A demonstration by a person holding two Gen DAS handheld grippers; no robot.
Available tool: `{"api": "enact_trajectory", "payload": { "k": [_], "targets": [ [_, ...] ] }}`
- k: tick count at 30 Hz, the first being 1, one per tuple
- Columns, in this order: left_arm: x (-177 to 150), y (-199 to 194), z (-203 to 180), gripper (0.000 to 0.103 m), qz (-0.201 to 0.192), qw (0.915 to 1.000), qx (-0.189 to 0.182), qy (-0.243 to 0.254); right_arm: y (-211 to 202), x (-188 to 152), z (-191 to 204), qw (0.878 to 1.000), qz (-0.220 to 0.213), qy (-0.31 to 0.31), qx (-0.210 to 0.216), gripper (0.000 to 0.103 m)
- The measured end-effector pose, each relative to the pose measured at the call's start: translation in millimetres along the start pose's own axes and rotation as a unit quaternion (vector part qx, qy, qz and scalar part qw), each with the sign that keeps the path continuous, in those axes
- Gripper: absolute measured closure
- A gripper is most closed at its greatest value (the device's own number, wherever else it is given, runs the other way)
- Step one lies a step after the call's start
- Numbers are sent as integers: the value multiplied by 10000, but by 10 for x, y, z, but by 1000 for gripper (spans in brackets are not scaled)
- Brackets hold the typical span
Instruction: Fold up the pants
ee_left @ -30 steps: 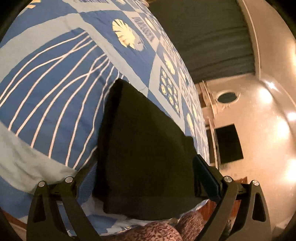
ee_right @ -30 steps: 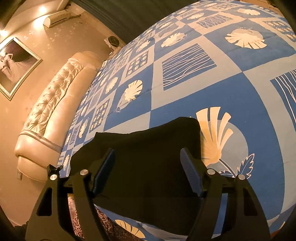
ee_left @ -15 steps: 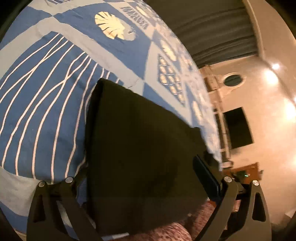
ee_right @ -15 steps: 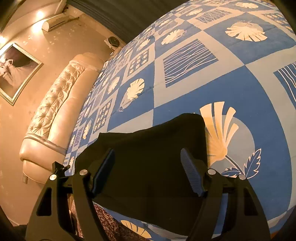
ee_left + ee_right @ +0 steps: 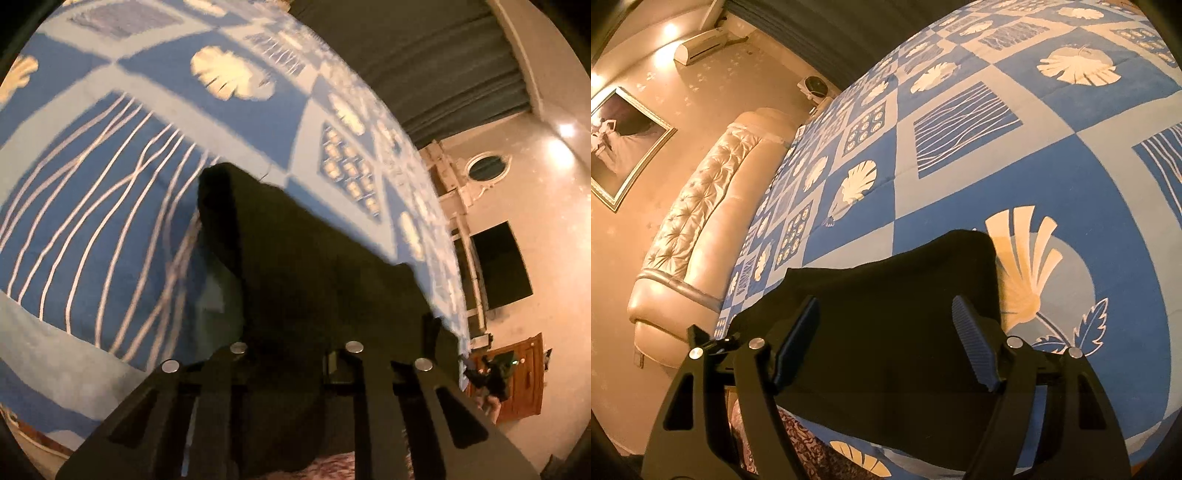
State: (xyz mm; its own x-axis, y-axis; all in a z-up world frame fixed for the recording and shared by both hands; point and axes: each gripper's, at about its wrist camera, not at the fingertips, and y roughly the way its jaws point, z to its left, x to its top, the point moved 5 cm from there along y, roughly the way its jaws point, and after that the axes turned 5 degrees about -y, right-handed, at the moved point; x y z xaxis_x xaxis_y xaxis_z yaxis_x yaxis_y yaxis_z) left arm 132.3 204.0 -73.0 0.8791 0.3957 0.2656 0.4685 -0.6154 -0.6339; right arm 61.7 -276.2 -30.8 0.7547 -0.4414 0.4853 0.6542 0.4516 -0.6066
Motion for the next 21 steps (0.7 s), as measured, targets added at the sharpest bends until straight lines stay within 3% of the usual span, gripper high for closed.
{"api": "enact_trajectory", "payload": {
  "k": [4, 6, 14, 18, 21],
  "targets": [
    [37, -140, -461, 86, -162, 9987, -450, 154, -41, 15, -8, 10000, -71, 69, -16, 29],
    [-14, -148, -786, 88, -156, 9979, -488, 387, -52, 25, 4, 9999, -94, 62, -28, 29],
    [-427, 358, -2026, 88, 148, 9877, -876, 1288, -48, -10, 165, 9999, -58, -35, 119, 29],
    [-824, 901, -2482, 88, 487, 9791, -636, 1872, -18, -39, 246, 9997, 9, -80, 218, 29],
    [-1146, 1299, -2573, 88, 740, 9758, -336, 2029, -5, -63, 289, 9996, 57, -93, 273, 29]
  ]
}}
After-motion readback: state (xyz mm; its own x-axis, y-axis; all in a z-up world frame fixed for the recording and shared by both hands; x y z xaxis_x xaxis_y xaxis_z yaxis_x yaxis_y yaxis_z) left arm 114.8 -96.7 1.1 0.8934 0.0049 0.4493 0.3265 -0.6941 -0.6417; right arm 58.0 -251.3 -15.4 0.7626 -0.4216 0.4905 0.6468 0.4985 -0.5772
